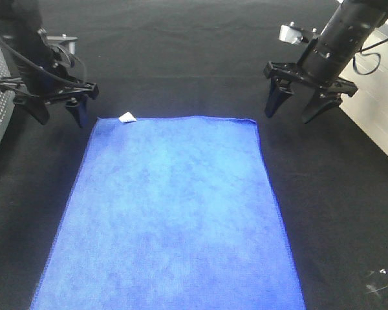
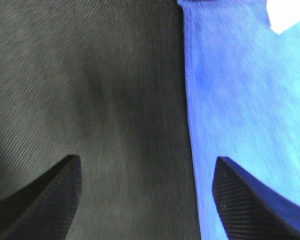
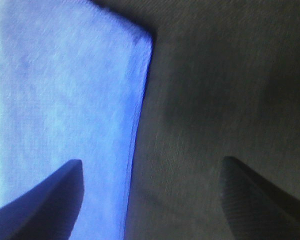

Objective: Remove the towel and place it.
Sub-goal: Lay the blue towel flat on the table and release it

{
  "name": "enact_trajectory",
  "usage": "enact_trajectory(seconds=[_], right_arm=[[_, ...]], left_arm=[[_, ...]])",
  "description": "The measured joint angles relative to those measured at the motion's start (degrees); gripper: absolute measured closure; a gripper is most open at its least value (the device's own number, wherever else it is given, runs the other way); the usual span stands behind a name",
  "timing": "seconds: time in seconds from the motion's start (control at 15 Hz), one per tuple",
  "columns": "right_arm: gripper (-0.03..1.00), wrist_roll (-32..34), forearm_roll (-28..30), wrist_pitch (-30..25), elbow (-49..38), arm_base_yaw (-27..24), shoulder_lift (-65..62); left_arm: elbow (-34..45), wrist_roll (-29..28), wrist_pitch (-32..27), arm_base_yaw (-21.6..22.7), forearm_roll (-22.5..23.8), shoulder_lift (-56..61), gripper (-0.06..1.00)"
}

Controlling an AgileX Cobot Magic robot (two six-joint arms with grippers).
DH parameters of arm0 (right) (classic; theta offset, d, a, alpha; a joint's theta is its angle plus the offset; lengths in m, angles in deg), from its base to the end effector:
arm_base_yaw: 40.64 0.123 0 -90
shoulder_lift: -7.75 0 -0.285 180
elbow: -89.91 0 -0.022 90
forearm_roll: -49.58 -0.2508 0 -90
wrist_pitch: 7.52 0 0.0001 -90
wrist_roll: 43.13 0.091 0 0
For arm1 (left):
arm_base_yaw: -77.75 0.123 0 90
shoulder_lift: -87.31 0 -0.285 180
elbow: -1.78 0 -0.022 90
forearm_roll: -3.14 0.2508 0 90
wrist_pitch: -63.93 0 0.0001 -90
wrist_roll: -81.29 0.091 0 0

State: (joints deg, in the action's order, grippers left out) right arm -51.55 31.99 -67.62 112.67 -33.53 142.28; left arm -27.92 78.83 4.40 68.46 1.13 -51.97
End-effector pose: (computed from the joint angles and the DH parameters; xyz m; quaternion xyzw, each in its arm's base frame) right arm 0.4486 0.0800 0.1669 -0.0672 0.9857 0.1368 0.0716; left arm 0.4701 -0.0797 0.1563 0.0519 0.9940 -0.0255 0.0928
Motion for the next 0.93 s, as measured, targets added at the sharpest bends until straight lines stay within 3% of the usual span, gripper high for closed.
enact_trajectory(seconds=[0.27, 0.93], right_arm=[[0.25, 0.0, -0.1, 5.0, 0.2, 0.0, 3.3], [0.25, -1.5, -1.3, 11.9, 0.2, 0.0, 7.8]], left_arm=[[-6.7, 0.4, 1.4, 0.2, -0.7, -6.1, 0.27], [-8.1, 3.0, 3.3, 2.8, -4.8, -9.5, 0.27]])
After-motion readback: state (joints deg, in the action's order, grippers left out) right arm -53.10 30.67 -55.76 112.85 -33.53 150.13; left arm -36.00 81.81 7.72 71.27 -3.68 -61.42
